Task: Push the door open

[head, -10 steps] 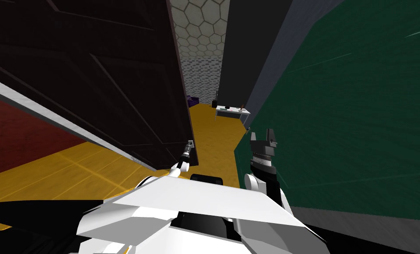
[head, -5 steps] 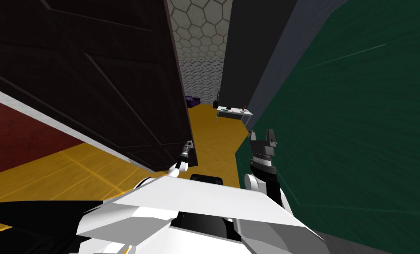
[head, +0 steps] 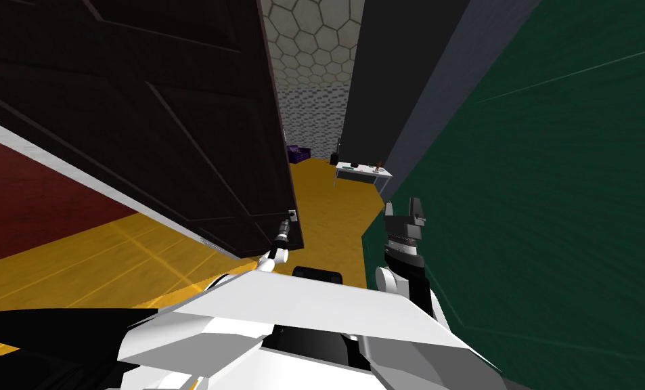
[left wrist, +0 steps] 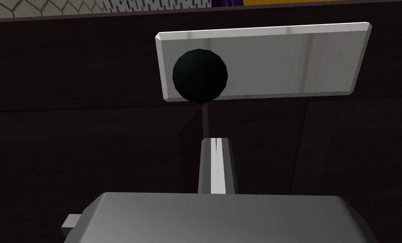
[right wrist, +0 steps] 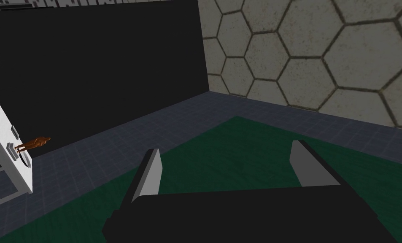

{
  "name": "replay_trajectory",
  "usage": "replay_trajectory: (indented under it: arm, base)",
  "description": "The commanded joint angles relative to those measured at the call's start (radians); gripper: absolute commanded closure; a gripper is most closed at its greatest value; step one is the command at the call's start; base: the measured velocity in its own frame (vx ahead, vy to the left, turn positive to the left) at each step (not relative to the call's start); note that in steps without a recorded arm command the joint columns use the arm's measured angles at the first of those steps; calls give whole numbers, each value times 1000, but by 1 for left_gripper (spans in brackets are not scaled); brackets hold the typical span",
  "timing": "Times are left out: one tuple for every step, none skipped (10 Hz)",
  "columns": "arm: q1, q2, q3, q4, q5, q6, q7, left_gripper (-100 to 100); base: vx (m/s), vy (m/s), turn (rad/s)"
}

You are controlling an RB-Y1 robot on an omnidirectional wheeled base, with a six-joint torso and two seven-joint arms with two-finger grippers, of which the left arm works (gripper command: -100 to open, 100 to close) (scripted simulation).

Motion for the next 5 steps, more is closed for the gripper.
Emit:
replay_trajectory:
  arm:
    - [-4,-6,1,2,2,1,-1,-100]
    - [-7,-12,2,-1,4,4,-1,-100]
    - [-8,-18,3,-3,6,7,-2,-100]
    - [-6,-14,2,-4,5,7,-1,-100]
    - [-3,-12,4,-2,6,1,-2,-100]
  base:
    - [-252,-132,44]
    - [-291,-149,69]
    - [-256,-146,66]
    - [-109,-66,16]
    - [87,-2,-31]
